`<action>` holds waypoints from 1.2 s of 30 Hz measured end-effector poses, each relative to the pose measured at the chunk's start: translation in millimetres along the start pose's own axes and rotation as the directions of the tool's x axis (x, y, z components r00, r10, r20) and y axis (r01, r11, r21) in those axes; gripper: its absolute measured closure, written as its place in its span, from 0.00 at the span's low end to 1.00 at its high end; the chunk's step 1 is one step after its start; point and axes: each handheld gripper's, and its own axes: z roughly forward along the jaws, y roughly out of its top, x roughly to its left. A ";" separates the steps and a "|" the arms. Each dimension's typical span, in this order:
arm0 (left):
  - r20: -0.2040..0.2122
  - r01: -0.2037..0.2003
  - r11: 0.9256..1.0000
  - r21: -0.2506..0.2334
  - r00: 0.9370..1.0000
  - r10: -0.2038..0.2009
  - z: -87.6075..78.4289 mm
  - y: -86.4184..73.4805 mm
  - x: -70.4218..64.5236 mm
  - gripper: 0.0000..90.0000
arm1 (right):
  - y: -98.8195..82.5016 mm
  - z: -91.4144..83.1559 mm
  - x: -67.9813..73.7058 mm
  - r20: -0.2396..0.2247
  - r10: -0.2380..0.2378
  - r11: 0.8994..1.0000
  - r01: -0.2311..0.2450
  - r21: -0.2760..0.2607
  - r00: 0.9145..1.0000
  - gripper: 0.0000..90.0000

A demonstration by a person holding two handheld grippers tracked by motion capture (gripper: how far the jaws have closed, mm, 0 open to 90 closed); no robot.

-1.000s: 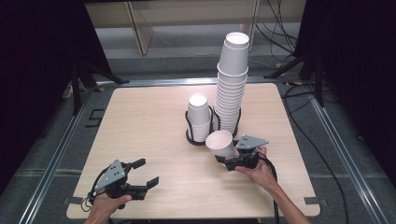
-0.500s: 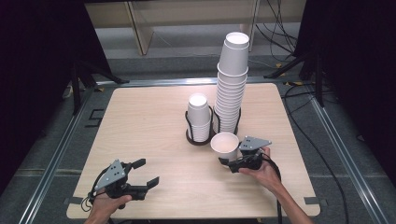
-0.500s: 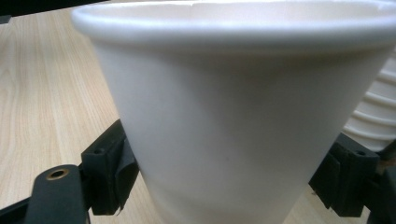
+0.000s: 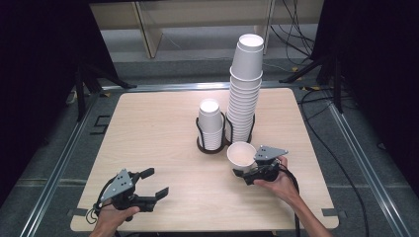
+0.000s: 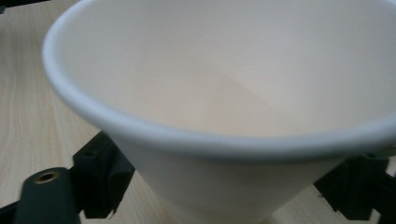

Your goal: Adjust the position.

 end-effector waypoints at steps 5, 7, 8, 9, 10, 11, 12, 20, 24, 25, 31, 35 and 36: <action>0.000 0.004 1.000 -0.001 1.000 -0.004 0.2 0.0 -0.9 0.16 | -2.1 -2.1 1.1 -0.003 0.005 1.000 -0.005 0.021 1.000 0.17; 0.000 0.004 1.000 0.000 1.000 -0.004 0.1 -0.2 -0.8 0.16 | -2.8 -2.9 1.1 0.001 0.015 0.999 -0.015 0.031 1.000 0.17; 0.000 0.004 1.000 0.000 1.000 -0.004 0.1 -0.3 -0.8 0.16 | -2.9 -3.8 1.5 0.001 0.025 0.999 -0.025 0.032 1.000 0.17; 0.001 -0.001 1.000 0.002 1.000 0.001 0.1 -0.4 -0.5 0.16 | -3.2 -3.3 0.8 -0.005 0.022 1.000 -0.022 0.020 1.000 0.17; 0.001 -0.006 1.000 0.008 1.000 0.006 -0.2 -0.4 -0.2 0.16 | -3.2 -4.4 0.2 0.001 0.027 0.999 -0.027 0.026 1.000 0.17; 0.001 -0.005 1.000 0.007 1.000 0.005 0.0 -0.4 -0.4 0.16 | -3.2 -6.1 -0.7 0.005 0.015 1.000 -0.015 0.026 1.000 0.17; 0.003 -0.003 1.000 0.007 1.000 0.003 0.0 -0.4 -0.5 0.16 | -3.5 -7.4 0.1 -0.001 0.025 0.999 -0.025 0.035 1.000 0.17; -0.001 0.001 1.000 0.004 1.000 -0.001 -0.8 -0.6 -0.4 0.16 | -12.8 -26.2 5.6 0.009 0.038 0.997 -0.039 0.064 0.999 0.17; -0.003 0.001 1.000 0.005 1.000 -0.001 -0.7 -0.7 -0.5 0.16 | -14.3 -40.0 7.6 0.012 0.047 0.998 -0.047 0.033 0.999 0.17; -0.004 0.000 1.000 0.006 1.000 0.000 -0.8 -0.7 -0.5 0.16 | -13.9 -45.2 7.7 0.034 0.049 0.998 -0.050 0.033 0.998 0.17; -0.010 -0.005 1.000 0.003 1.000 0.005 0.1 -1.7 0.6 0.16 | -14.6 -65.3 -1.0 0.099 0.090 0.995 -0.085 -0.048 0.991 0.17; -0.048 0.005 1.000 0.019 0.999 -0.004 -0.5 -2.2 2.9 0.16 | -12.0 -78.1 -3.5 0.124 0.111 0.992 -0.103 -0.074 0.986 0.17; -0.056 0.003 1.000 0.024 0.998 -0.001 -0.7 -2.4 3.9 0.16 | -11.3 -80.5 -4.0 0.139 0.117 0.990 -0.105 -0.091 0.983 0.17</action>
